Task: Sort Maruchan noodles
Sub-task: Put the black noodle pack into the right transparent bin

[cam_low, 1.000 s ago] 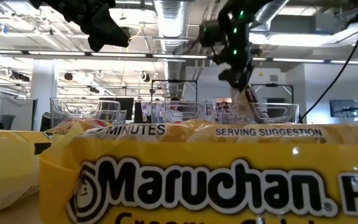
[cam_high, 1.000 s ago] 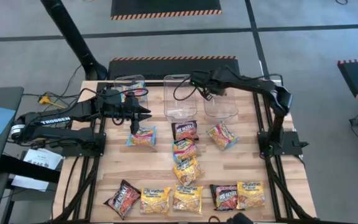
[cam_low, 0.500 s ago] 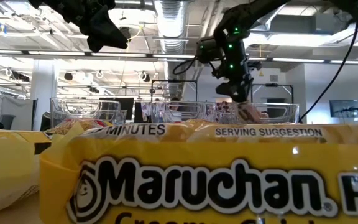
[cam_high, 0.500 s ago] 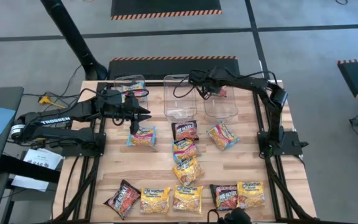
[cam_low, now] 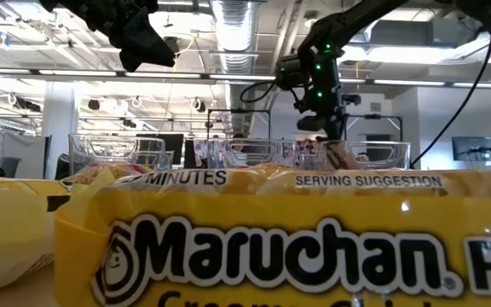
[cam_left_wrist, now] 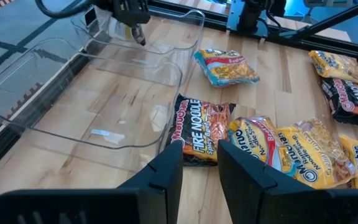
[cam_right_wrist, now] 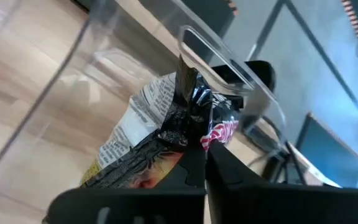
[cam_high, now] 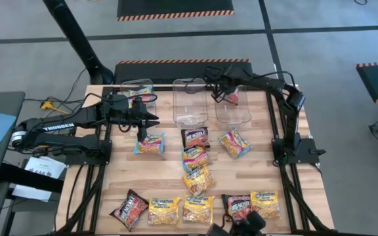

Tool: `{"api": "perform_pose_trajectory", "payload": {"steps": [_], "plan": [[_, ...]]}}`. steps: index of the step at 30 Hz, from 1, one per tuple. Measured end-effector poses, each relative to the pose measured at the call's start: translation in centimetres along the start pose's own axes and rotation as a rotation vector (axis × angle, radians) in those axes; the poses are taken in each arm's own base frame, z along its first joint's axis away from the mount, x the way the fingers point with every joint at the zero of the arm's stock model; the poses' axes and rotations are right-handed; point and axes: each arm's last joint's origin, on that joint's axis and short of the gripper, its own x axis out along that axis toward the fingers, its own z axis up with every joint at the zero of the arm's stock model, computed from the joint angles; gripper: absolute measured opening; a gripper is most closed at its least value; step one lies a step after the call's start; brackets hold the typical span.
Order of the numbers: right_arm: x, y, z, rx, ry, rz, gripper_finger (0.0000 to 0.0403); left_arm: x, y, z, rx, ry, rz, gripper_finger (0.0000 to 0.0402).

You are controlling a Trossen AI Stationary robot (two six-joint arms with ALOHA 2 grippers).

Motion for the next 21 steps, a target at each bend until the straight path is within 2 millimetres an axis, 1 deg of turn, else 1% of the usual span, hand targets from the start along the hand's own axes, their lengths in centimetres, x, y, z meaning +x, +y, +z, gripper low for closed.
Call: {"api": "perform_pose_trajectory", "payload": {"steps": [2, 8, 12, 16, 21], "plan": [[0.01, 0.08, 0.19, -0.005, -0.013, 0.021, 0.0022, 0.00, 0.00, 0.00, 0.000, 0.000, 0.000, 0.0089], [-0.04, 0.18, 0.36, -0.017, -0.031, 0.025, 0.0090, 0.00, 0.00, 0.00, 0.000, 0.000, 0.000, 0.0089], [-0.10, 0.27, 0.34, -0.019, -0.033, 0.025, 0.0122, 0.00, 0.00, 0.00, 0.000, 0.000, 0.000, 0.0089], [-0.30, 0.36, 0.17, -0.047, -0.024, 0.041, 0.0140, 0.00, 0.00, 0.00, 0.000, 0.000, 0.000, 0.0089], [-0.62, 0.64, -0.51, -0.125, 0.048, 0.176, 0.0145, 0.00, 0.00, 0.00, -0.001, 0.000, 0.000, 0.0089]]}}
